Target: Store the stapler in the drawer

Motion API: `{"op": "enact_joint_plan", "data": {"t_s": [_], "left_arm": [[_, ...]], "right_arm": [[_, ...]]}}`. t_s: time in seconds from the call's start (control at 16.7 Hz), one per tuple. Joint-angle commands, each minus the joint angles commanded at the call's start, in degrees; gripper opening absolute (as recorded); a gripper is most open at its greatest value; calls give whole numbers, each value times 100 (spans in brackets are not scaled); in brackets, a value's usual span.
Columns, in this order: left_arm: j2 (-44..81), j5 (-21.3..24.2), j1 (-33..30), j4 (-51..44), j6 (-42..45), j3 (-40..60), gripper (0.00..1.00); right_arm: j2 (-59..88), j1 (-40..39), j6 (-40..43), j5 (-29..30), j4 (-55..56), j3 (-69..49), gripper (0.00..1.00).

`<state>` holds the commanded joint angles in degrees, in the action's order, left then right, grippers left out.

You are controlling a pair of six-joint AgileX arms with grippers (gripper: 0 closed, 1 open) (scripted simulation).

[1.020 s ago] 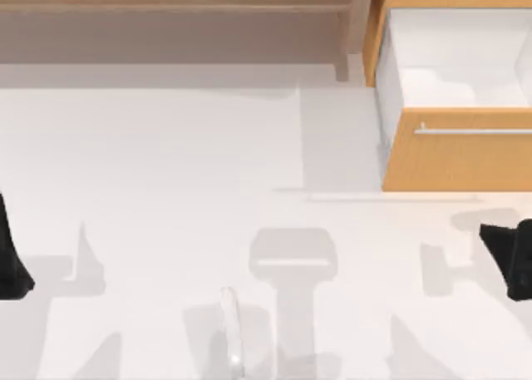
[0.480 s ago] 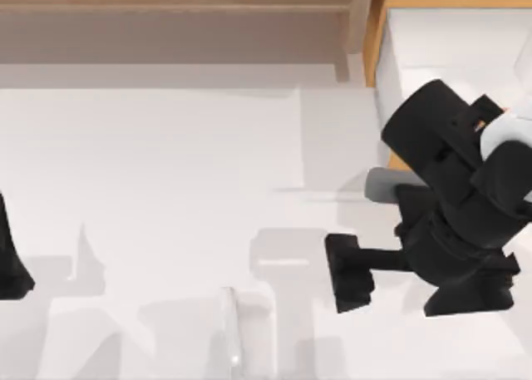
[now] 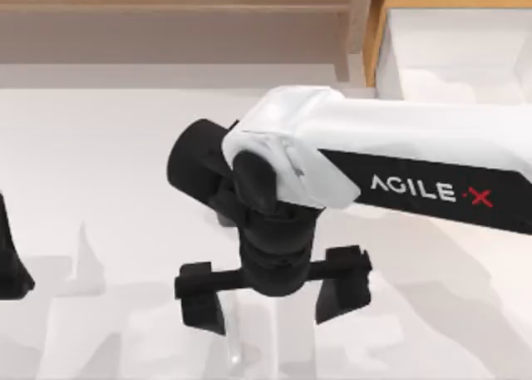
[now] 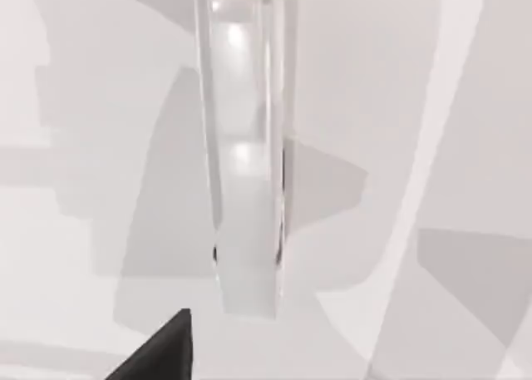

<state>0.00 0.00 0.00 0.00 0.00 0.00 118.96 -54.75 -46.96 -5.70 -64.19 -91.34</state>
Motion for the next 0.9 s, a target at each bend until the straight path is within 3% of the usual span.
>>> {"op": "enact_joint_plan", "data": {"t_s": [0.3, 0.66, 0.9], "left_arm": [[0, 0, 0, 0, 0, 0, 100], [0, 0, 0, 0, 0, 0, 100], [0, 0, 0, 0, 0, 0, 100]], "right_arm": [[683, -398, -298, 551, -137, -1008, 100], [693, -396, -306, 568, -111, -1015, 100], [881, -434, -332, 576, 464, -665, 100]]}}
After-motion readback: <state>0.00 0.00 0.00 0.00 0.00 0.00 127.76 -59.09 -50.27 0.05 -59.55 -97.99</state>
